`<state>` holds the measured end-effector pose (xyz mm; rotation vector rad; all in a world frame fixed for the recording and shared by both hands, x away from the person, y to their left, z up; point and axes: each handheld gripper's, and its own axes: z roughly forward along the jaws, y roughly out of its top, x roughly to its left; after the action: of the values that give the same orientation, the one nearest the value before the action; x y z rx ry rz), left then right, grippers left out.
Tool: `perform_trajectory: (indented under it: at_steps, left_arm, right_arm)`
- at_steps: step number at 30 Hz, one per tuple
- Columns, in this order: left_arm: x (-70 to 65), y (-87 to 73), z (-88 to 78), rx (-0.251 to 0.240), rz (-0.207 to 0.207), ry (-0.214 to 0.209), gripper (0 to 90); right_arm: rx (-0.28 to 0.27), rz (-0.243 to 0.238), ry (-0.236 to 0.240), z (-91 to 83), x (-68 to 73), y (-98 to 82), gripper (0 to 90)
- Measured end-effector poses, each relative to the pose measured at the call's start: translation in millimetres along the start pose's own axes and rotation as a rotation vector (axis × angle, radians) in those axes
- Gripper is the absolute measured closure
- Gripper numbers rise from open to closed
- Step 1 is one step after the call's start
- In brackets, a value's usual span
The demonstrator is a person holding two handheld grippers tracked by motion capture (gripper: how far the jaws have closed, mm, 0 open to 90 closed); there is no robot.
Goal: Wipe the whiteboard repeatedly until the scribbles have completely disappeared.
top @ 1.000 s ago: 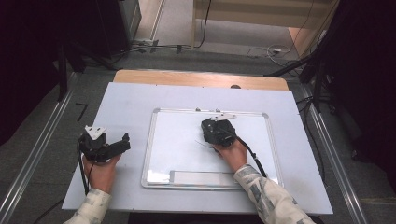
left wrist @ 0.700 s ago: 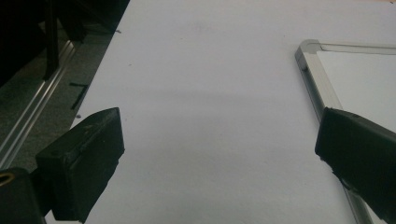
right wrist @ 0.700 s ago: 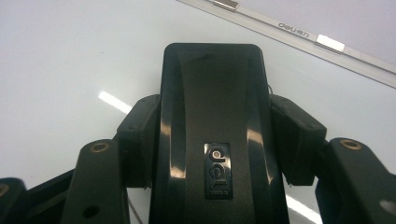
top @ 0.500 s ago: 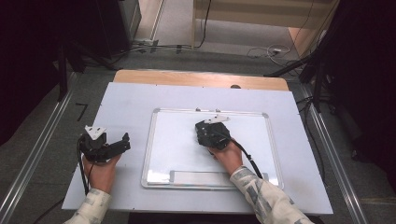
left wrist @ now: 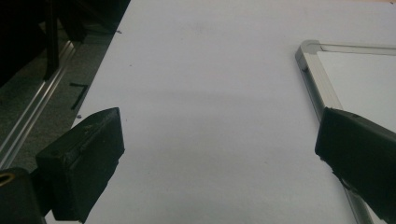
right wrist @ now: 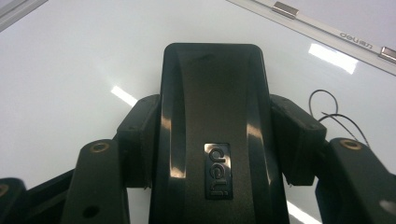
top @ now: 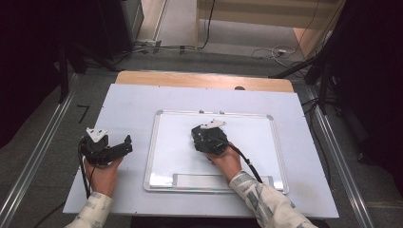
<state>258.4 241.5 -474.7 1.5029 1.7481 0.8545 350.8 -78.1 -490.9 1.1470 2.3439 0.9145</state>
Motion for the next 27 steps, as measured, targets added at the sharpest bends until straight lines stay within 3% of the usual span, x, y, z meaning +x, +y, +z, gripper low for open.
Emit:
perform_trajectory:
  at_steps: [7,14,27]
  left_arm:
    - [0.3,0.0,-0.3,-0.001,0.000,-0.001,1.7]
    - [1.5,-0.2,-2.2,-0.004,-0.003,-0.001,1.7]
    - [6.3,-1.7,-4.4,-0.005,-0.013,0.003,1.7]
  right_arm:
    - [-0.001,-0.017,0.018,0.0,9.2,0.3,37.7]
    - [0.000,-0.015,0.038,0.5,5.5,0.7,37.7]
    - [0.005,0.053,-0.018,2.0,-29.8,1.5,37.7]
